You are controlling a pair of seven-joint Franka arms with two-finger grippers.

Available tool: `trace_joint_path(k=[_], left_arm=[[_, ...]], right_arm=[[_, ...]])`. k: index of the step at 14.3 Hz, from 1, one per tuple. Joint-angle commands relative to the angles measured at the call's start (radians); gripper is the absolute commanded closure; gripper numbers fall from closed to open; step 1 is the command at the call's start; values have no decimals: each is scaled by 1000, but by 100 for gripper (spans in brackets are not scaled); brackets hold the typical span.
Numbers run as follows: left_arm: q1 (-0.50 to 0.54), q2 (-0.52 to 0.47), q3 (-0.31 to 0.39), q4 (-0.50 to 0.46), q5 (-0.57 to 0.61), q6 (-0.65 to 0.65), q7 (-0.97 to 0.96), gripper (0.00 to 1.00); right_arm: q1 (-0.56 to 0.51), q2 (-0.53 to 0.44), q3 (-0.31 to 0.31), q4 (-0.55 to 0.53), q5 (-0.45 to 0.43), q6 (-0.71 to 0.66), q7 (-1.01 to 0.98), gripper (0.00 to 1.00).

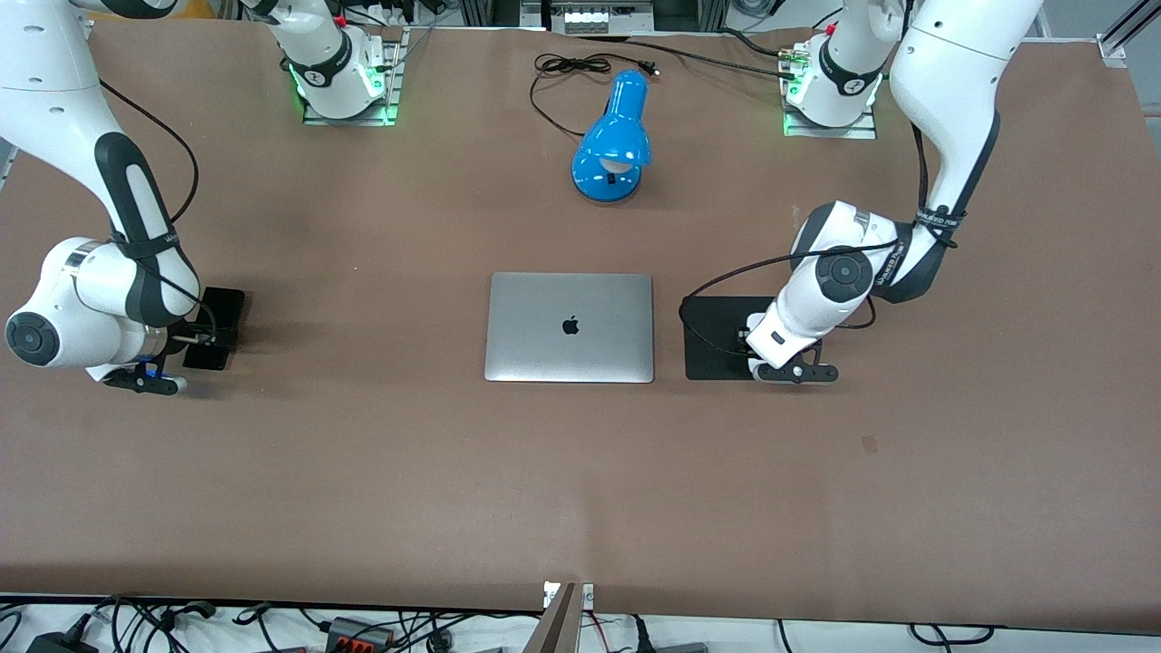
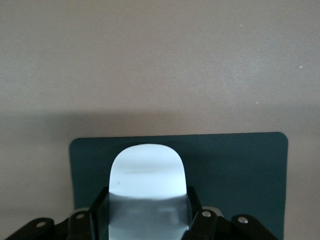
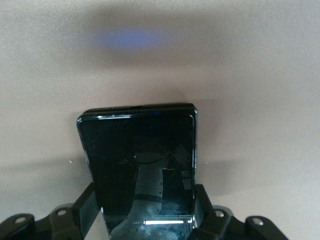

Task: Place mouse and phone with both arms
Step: 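Carry the white mouse with the left gripper onto the black mouse pad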

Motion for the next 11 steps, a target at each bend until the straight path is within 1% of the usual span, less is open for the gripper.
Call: trace_joint_path(k=[1,3,4,5,6,7,8,11], left_arm=[[-13,3,9,-27,24,51,-30,59],[-14,9,9,-28,24,63,-30,59],[-13,17,9,-28,24,65,-30,58],[-14,20,9,-28,24,65,-31,57],[-14,20,9,-28,24,65,-31,53],[-13,20,9,-28,24,65,-33,42],[-13,20,10,-28,24,65,-33,0],[-11,15,14,-27,24,63,-36,0]], right_arm=[[4,-9,10,2,-4,-21,10,74],[9,-29,21,31,4,-76,10,74],[19,-33,38,59,5,-111,11,74],[25,-33,44,92,7,-153,11,74],[41,-32,46,124,11,-205,13,74],[65,-32,44,138,31,-233,18,74],[97,-33,44,143,56,-239,37,74],[166,-23,46,142,89,-208,56,74]])
